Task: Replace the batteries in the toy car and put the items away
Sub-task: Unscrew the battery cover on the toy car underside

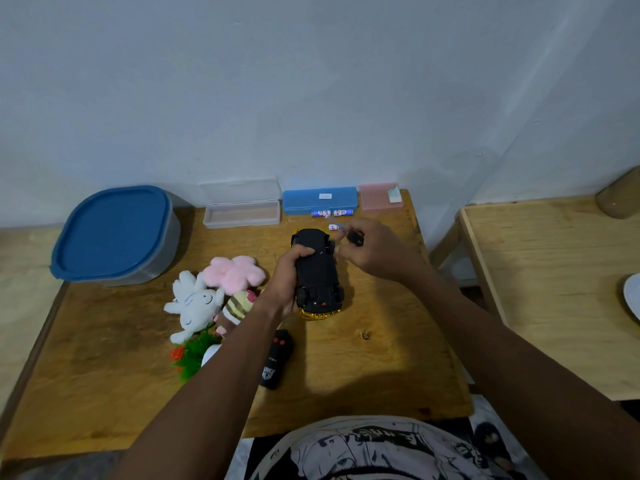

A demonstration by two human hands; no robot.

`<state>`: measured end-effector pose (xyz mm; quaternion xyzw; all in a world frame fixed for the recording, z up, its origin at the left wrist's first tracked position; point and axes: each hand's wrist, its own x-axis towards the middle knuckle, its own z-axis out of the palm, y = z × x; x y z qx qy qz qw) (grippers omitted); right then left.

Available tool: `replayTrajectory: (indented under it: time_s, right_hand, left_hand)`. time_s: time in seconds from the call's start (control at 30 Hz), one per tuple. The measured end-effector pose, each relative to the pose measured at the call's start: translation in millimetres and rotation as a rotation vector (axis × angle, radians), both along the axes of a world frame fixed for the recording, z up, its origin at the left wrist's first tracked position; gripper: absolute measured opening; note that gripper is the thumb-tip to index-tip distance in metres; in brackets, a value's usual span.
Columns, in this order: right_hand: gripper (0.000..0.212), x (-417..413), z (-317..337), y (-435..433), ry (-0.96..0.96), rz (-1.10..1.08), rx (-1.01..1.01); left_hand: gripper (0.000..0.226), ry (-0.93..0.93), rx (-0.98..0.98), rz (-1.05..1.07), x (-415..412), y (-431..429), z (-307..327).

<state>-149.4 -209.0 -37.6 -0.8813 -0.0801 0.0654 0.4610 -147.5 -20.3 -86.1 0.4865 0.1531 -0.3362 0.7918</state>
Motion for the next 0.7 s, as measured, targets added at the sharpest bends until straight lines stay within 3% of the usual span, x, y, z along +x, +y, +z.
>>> replayTrajectory:
  time_s: [0.1,0.23,0.7]
  right_hand:
    - [0.019,0.5,-11.4,8.6,-0.002,-0.087,0.017]
    - [0.016,-1.2,-25.0,14.6,-0.040,-0.191,0.022]
    - [0.009,-7.5,-46.1,20.2,-0.207,-0.187,-0.045]
  left_hand:
    - [0.043,-0.013,-0.023,0.001,-2.2,-4.2,1.2]
    - [0.043,-0.026,-0.020,-0.020,-1.9,-5.9,3.1]
    - [0.045,-0.070,0.144,-0.077,1.1,-4.0,2.5]
